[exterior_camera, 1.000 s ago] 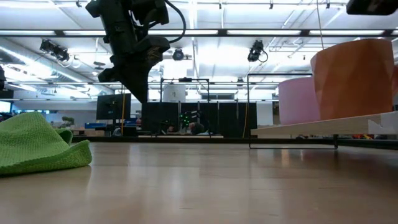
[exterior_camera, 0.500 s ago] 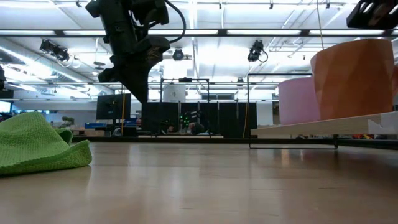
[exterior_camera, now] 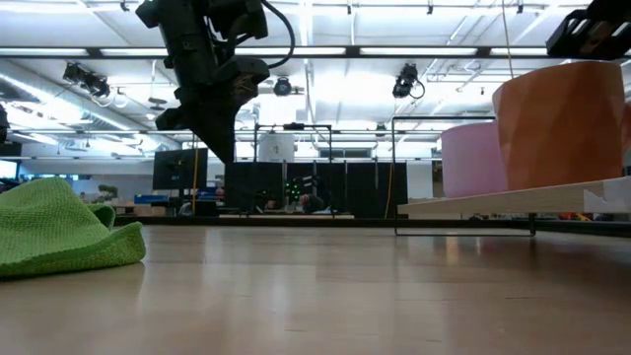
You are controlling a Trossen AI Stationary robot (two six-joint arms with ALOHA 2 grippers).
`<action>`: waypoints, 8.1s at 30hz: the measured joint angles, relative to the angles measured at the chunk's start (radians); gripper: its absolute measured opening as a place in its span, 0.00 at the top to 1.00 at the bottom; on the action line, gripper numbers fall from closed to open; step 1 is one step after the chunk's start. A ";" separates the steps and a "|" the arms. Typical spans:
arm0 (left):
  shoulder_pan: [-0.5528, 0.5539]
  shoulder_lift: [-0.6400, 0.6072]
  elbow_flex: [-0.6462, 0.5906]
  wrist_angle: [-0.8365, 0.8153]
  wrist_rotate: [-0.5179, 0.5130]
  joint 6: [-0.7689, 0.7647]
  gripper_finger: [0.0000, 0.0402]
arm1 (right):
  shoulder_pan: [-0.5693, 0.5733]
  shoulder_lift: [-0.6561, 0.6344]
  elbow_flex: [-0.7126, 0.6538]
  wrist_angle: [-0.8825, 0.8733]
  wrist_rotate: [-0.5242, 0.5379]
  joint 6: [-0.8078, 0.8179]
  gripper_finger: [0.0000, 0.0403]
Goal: Stack small to large cups/mugs on shelf
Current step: Put the black mug on the shelf, then return to Home Position
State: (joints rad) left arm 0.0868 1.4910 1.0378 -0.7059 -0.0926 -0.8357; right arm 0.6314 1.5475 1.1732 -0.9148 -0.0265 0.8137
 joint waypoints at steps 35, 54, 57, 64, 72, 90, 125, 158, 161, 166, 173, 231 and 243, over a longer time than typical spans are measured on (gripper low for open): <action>0.000 0.000 0.000 0.000 0.000 -0.010 0.95 | -0.023 0.002 -0.002 -0.005 0.027 -0.048 0.86; 0.000 0.000 0.000 0.000 0.000 -0.010 0.94 | -0.022 0.002 -0.002 -0.003 0.026 -0.112 0.86; 0.000 0.000 0.000 0.000 0.000 -0.010 0.93 | -0.022 0.002 -0.002 -0.003 0.026 -0.133 0.86; 0.000 0.000 0.000 0.000 0.000 -0.010 0.94 | -0.023 0.002 -0.002 -0.004 0.019 -0.155 0.86; 0.000 0.000 0.000 0.000 0.000 -0.010 0.96 | -0.022 0.002 -0.001 -0.006 -0.005 -0.185 0.91; 0.000 0.000 0.000 0.000 0.000 -0.011 0.95 | -0.031 0.001 -0.001 -0.020 -0.004 -0.202 0.88; 0.002 0.000 0.000 0.000 0.000 -0.015 0.94 | -0.056 0.002 -0.001 0.021 -0.004 -0.233 0.87; 0.002 0.000 0.000 0.001 0.000 -0.015 0.92 | -0.055 -0.104 0.063 -0.082 0.096 -0.140 0.76; 0.002 0.000 0.000 0.002 0.000 -0.015 0.92 | -0.055 -0.162 0.063 -0.088 0.112 -0.107 0.76; 0.002 0.000 0.000 0.004 0.000 -0.045 0.94 | -0.055 -0.281 0.063 -0.087 0.125 -0.042 0.76; -0.005 0.000 0.021 0.003 0.000 -0.114 0.95 | -0.017 -0.458 0.063 -0.082 0.274 0.062 0.76; -0.463 -0.569 -0.048 0.540 -0.204 0.406 0.93 | 0.334 -1.091 -0.455 1.080 0.204 -0.530 0.76; -0.477 -0.763 -0.426 0.959 -0.244 0.436 0.91 | 0.334 -1.243 -0.814 1.591 0.046 -0.673 0.76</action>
State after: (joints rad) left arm -0.3907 0.7282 0.6116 0.2530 -0.3370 -0.3996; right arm 0.9653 0.3046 0.3596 0.6764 0.0198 0.1409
